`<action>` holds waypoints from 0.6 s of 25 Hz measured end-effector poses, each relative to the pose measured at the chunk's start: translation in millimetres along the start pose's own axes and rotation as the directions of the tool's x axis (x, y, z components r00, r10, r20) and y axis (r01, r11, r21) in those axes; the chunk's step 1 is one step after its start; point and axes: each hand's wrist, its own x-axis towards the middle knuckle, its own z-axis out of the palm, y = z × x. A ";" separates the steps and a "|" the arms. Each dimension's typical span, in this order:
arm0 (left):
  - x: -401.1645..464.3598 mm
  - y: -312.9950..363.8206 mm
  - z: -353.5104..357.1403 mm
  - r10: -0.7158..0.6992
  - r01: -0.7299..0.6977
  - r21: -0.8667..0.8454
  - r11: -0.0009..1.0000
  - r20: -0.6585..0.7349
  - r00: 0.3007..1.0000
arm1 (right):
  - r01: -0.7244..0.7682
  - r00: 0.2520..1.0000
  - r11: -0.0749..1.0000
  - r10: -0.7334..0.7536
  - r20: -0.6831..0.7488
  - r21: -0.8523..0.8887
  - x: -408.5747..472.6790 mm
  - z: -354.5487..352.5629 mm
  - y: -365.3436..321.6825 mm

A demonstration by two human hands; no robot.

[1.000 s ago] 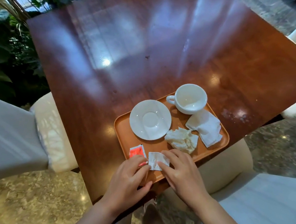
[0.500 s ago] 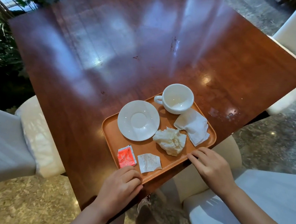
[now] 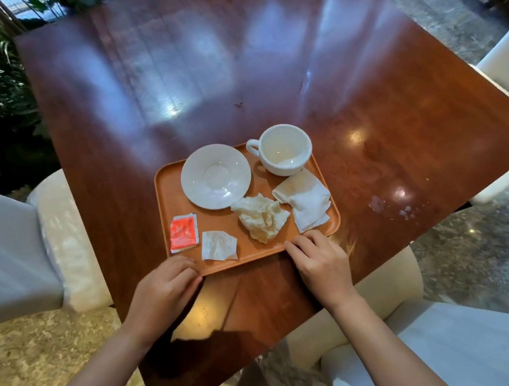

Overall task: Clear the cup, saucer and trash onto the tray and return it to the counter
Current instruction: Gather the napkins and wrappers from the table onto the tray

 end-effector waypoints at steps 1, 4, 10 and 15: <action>5.2 -8.9 -2.3 0.000 0.001 0.021 1.000 -0.007 1.000 | -0.018 1.000 1.000 0.018 -0.006 0.002 6.9 4.7 -3.5; 22.0 -30.2 -6.5 -0.014 0.016 0.048 0.999 -0.036 0.999 | -0.075 0.997 0.997 0.075 -0.010 0.004 25.6 18.3 -9.7; 46.5 -55.7 -8.4 -0.095 0.099 0.041 0.994 -0.077 0.992 | -0.133 0.991 0.991 0.133 0.018 0.018 55.8 35.4 -9.9; 52.6 -55.6 -6.5 -0.183 0.185 0.012 0.983 -0.103 0.978 | -0.147 0.986 0.985 0.139 0.095 0.086 60.9 37.0 -7.2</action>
